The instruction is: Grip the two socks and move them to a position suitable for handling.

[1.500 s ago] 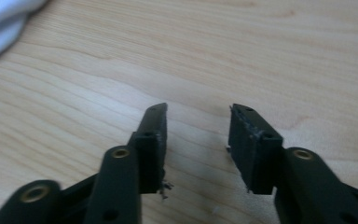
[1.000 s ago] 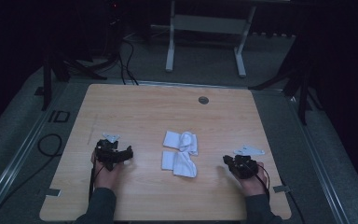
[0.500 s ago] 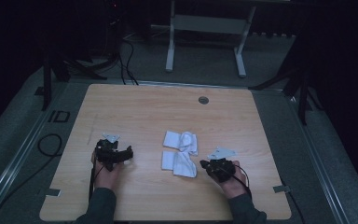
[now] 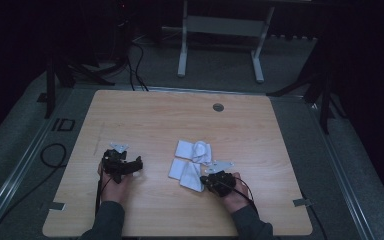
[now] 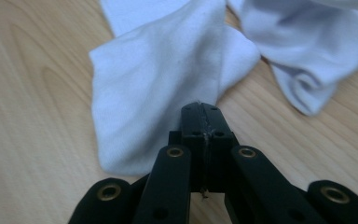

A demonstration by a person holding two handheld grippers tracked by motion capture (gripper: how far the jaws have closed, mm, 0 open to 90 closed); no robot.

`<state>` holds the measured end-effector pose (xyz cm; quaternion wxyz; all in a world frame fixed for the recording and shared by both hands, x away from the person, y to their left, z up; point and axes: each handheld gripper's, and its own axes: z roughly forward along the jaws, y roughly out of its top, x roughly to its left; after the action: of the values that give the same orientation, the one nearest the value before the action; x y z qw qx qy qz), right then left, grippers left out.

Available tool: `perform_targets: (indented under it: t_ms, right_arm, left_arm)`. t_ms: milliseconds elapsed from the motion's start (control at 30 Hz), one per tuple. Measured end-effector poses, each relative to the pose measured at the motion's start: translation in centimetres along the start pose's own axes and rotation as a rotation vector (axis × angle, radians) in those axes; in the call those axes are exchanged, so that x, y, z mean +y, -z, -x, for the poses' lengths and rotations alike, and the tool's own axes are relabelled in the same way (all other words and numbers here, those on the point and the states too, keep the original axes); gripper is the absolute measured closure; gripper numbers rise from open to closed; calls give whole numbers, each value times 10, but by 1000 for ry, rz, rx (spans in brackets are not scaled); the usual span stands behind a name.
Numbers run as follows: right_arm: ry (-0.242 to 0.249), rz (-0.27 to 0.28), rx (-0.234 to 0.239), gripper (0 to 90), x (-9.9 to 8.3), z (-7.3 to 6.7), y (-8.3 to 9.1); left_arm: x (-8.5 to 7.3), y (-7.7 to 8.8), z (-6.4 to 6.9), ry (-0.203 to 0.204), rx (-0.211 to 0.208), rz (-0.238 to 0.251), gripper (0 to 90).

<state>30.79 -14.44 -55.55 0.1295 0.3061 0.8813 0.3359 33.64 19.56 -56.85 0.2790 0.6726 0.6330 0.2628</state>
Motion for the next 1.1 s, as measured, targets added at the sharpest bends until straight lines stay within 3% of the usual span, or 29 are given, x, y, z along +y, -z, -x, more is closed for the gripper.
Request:
perform_targets:
  t_ms: [500,600,733,900,1100]
  right_arm:
    - [120,-8,49,870,7,-20,-5]
    - [96,-11,51,698,8,-18,-3]
    - [18,31,64,590,9,-14,5]
    - [-25,54,91,562,13,-16,6]
    - [-21,11,106,570,11,-21,-6]
  left_arm:
    - [0,0,0,0,0,0,133]
    - [0,0,0,0,0,0,133]
    - [0,0,0,0,0,-1,133]
    - [0,0,0,0,0,0,133]
    - [0,0,0,0,0,0,133]
